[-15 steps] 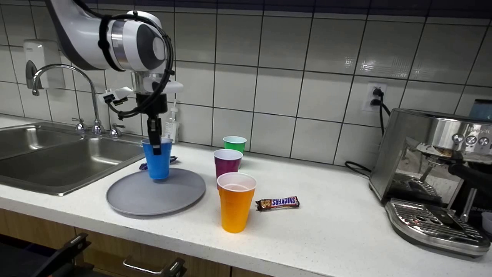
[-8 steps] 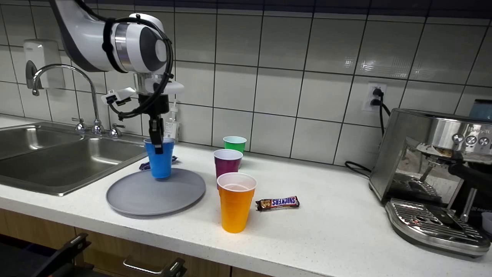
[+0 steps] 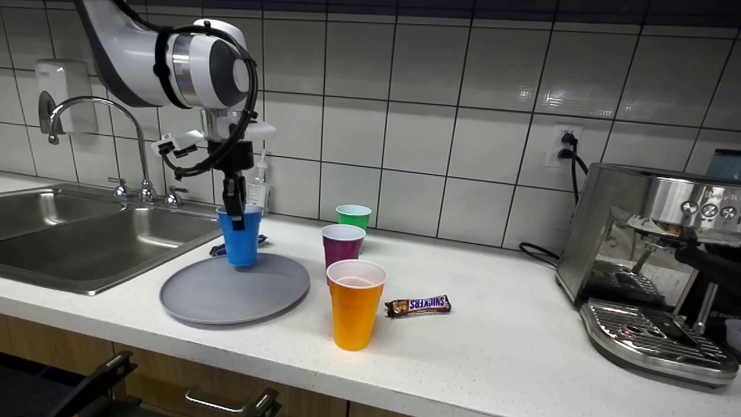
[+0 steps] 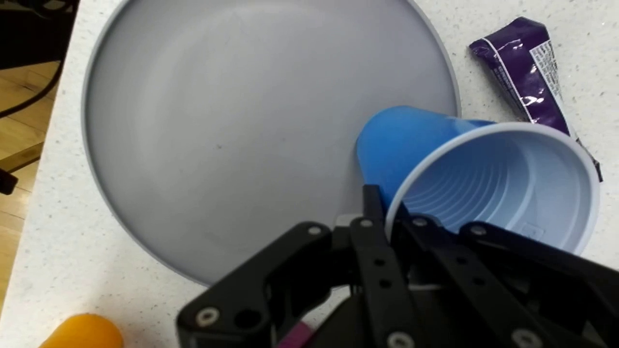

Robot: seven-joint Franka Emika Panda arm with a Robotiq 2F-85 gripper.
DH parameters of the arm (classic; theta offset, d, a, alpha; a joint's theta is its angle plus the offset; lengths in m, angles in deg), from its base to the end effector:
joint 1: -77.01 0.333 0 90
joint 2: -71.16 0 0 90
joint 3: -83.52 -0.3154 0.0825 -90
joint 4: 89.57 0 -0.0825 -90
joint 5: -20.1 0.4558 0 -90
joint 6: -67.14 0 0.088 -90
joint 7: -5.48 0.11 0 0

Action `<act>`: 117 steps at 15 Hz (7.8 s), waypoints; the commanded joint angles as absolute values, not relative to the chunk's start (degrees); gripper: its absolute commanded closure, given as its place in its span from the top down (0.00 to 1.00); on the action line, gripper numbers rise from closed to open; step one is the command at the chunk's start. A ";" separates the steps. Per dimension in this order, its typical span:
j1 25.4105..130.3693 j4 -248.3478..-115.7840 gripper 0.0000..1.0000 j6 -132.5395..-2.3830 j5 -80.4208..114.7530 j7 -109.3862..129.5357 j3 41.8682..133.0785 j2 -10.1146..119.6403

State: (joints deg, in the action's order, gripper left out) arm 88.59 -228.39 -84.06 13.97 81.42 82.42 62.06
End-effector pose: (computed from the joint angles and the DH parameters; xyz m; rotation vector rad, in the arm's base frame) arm 0.5236 0.1208 0.1842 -2.7428 1.5201 -0.1204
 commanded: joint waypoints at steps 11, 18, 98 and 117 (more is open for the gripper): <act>88.54 -232.78 0.01 -81.79 19.51 75.62 77.44 66.94; 88.64 -233.47 0.01 -81.25 19.18 75.10 77.41 66.06; 88.35 -202.16 1.00 -86.33 17.27 114.55 98.09 41.50; 87.74 -201.42 0.25 -85.89 17.83 115.37 97.78 39.88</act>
